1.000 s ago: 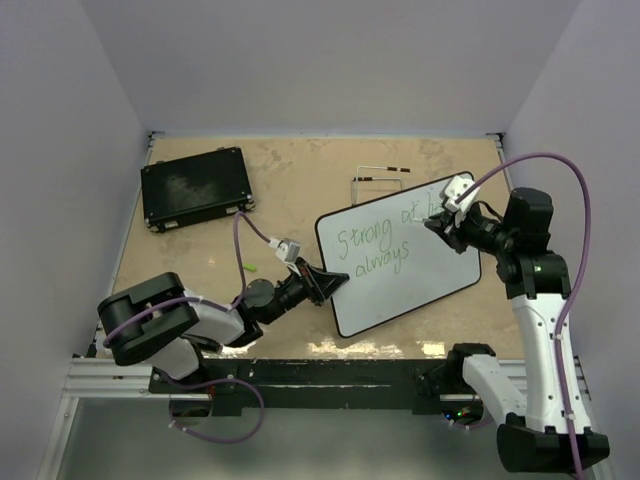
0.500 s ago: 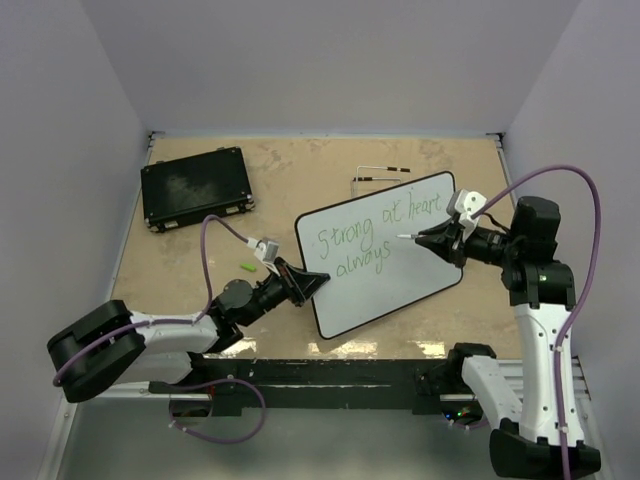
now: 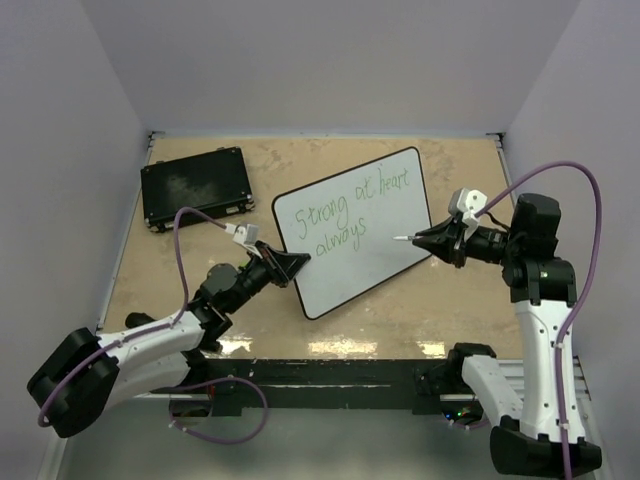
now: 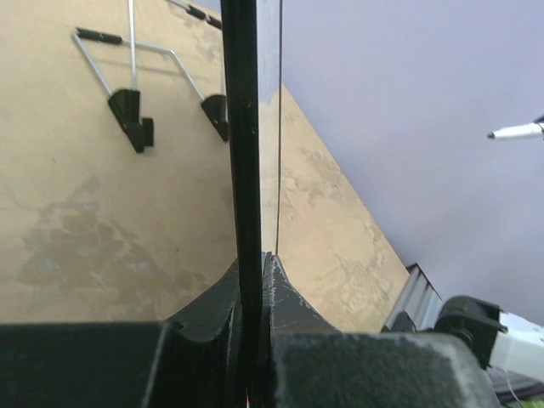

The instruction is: Write a sentence on the whiteboard

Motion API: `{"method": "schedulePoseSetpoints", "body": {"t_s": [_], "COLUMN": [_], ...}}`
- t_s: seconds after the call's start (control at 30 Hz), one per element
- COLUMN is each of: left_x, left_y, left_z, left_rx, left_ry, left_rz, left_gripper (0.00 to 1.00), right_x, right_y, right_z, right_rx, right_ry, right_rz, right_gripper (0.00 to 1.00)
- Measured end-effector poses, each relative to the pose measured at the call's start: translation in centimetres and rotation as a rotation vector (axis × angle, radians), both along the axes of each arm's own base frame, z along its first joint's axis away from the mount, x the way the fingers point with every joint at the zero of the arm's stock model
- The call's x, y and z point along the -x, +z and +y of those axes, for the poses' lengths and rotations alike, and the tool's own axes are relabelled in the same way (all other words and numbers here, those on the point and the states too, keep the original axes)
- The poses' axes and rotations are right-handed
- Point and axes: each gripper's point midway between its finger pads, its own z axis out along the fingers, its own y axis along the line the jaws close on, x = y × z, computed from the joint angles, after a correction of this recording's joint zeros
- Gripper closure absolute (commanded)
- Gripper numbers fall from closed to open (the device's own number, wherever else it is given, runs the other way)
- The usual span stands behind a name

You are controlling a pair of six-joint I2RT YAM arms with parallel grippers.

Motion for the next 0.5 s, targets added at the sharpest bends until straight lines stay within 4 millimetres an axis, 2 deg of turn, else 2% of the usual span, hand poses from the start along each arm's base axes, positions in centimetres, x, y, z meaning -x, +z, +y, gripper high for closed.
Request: {"method": "schedulePoseSetpoints", "body": {"t_s": [0.13, 0.23, 0.5], "left_x": [-2.0, -3.0, -3.5], "left_y": [0.6, 0.7, 0.8], "left_z": [0.6, 0.3, -0.9], "left_rx": [-0.018, -0.025, -0.033], "left_ry": [0.022, 0.01, -0.054], "left_rz": [-0.017, -0.016, -0.038], "left_gripper": [1.0, 1.0, 1.0], "right_x": [-0.3, -0.6, -1.3], "right_y": [0.3, 0.2, -1.0], "right_z": [0.1, 0.1, -0.1], "right_rx": [-0.007, -0.007, -0.006], "right_ry": [0.014, 0.015, 0.003], "right_rz": [0.012, 0.02, 0.038], "right_gripper": [1.0, 1.0, 1.0]}}
